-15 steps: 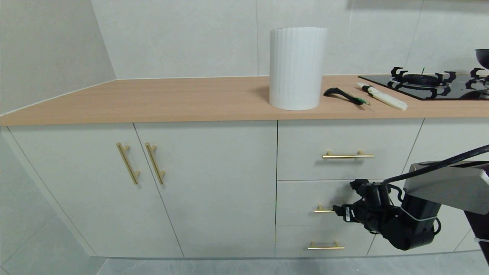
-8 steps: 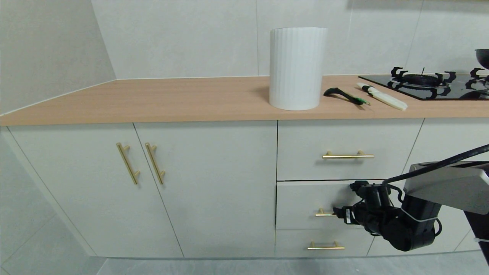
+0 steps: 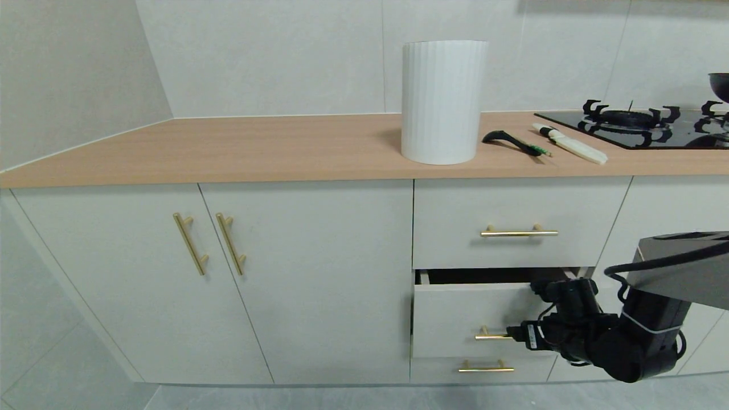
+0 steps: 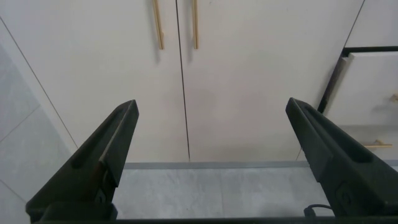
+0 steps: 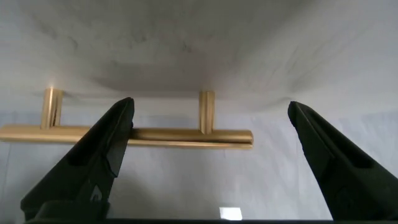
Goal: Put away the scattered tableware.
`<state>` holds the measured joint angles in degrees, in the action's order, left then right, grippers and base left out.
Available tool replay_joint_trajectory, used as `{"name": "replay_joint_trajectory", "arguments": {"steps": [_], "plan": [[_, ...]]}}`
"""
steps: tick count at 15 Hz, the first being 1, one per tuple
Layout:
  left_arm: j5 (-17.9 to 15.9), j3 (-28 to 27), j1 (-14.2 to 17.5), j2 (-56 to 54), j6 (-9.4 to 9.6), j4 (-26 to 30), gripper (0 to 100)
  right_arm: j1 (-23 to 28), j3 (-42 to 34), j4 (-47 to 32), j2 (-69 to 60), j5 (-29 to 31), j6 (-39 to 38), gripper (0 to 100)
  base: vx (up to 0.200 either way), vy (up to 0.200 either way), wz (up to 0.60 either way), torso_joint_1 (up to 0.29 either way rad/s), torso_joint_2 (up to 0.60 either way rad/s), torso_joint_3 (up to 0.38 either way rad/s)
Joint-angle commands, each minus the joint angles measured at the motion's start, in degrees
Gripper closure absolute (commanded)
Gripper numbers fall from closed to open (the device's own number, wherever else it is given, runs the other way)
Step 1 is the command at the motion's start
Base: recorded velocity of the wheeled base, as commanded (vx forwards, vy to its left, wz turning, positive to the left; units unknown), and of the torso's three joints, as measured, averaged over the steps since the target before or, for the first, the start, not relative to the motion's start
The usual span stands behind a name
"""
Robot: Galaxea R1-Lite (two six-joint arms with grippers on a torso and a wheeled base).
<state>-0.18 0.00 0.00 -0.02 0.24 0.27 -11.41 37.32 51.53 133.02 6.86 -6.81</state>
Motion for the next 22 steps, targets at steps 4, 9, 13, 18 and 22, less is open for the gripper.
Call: {"name": "replay_joint_trajectory", "arguments": {"steps": [4,9,13,18,22], "plan": [[0.0,0.0,0.0,0.0,0.02,0.0,0,-3.6,-4.0,-19.9,-31.6,-5.5,0.0,0,0.000,0.000,0.00,0.000,0.00,0.000],[0.0,0.0,0.0,0.0,0.02,0.0,0,-5.6,-3.0,-14.8,-27.5,-3.6,-1.8,0,0.000,0.000,0.00,0.000,0.00,0.000],[0.0,0.0,0.0,0.0,0.02,0.0,0,-5.7,-3.3,-5.4,-19.6,0.3,-2.9,0,0.000,0.000,0.00,0.000,0.00,0.000],[0.0,0.0,0.0,0.0,0.02,0.0,0,-5.7,-3.2,-0.1,-14.7,2.7,-2.8,0,0.000,0.000,0.00,0.000,0.00,0.000],[0.0,0.0,0.0,0.0,0.02,0.0,0,-5.7,-3.4,1.4,-13.5,2.8,-2.8,0,0.000,0.000,0.00,0.000,0.00,0.000]]}}
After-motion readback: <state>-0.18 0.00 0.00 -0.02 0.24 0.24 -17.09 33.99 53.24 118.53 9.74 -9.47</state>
